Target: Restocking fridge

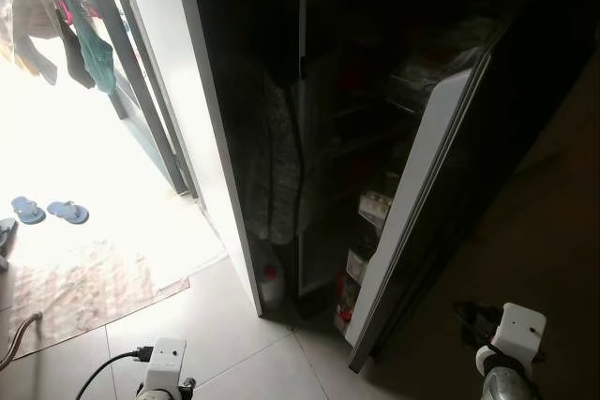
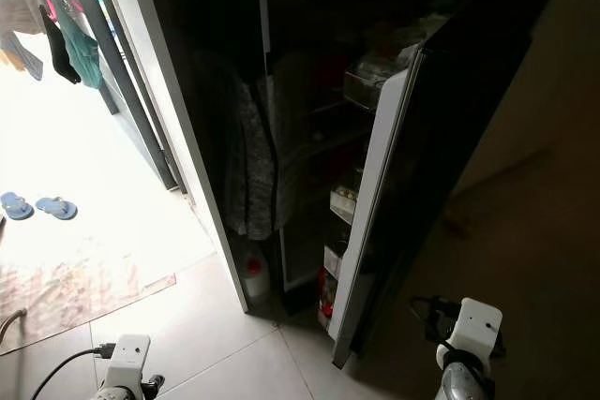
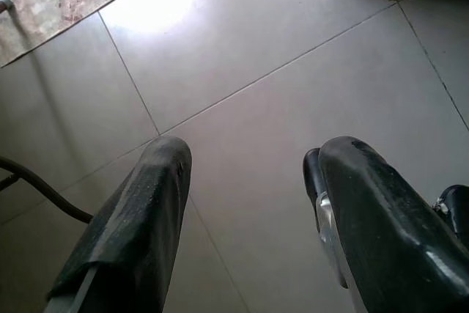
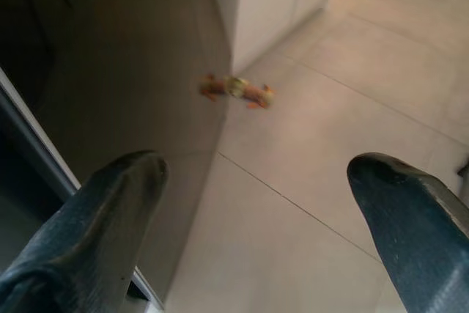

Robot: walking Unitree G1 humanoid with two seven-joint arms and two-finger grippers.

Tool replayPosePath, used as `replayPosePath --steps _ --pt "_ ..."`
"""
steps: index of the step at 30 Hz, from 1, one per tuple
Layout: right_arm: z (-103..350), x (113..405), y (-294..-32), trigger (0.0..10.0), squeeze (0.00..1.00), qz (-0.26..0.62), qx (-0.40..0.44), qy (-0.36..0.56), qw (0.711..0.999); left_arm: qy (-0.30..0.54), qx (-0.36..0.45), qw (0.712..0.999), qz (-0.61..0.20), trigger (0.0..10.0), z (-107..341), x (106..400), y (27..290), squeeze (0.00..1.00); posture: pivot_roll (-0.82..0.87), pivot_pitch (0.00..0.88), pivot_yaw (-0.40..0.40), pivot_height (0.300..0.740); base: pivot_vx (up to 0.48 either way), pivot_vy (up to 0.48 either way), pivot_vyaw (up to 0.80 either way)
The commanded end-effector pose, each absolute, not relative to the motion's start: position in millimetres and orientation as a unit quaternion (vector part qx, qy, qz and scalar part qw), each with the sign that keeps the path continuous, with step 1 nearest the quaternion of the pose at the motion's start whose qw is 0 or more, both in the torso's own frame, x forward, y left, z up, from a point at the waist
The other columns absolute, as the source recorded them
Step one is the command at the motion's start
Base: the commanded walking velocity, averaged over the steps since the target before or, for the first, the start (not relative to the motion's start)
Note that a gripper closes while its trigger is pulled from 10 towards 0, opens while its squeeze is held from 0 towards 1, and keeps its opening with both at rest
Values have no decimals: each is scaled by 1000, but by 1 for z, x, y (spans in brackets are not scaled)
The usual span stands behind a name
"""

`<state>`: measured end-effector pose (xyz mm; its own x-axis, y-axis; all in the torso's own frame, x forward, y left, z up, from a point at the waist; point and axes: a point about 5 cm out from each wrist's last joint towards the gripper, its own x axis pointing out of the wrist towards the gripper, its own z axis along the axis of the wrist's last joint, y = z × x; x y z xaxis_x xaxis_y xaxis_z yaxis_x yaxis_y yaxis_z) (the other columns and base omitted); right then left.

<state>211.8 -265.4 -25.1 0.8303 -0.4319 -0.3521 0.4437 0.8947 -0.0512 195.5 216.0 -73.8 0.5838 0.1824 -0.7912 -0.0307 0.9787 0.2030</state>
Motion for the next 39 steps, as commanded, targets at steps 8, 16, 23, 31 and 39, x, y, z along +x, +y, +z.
replayPosePath --steps 8,16,23,31,39 --pt "17 240 -271 10000 0 -93 28 88 991 458 91 882 63 10000 -75 192 218 0 -182 16 -14 740 0 0 0" --pt "61 277 -254 10000 0 -35 35 13 999 457 91 883 66 10000 -74 194 219 0 -168 26 -24 740 0 0 0" --pt "93 302 -210 10000 0 81 38 -21 996 456 86 883 72 10000 -75 193 218 0 -155 29 -40 740 0 0 0" --pt "117 317 -180 10000 0 142 39 -41 988 454 85 884 73 10000 -75 194 216 0 -150 24 -49 740 0 0 0" --pt "129 330 -151 10000 0 193 41 -49 979 440 85 891 77 10000 -77 187 217 0 -146 19 -56 740 0 0 0"
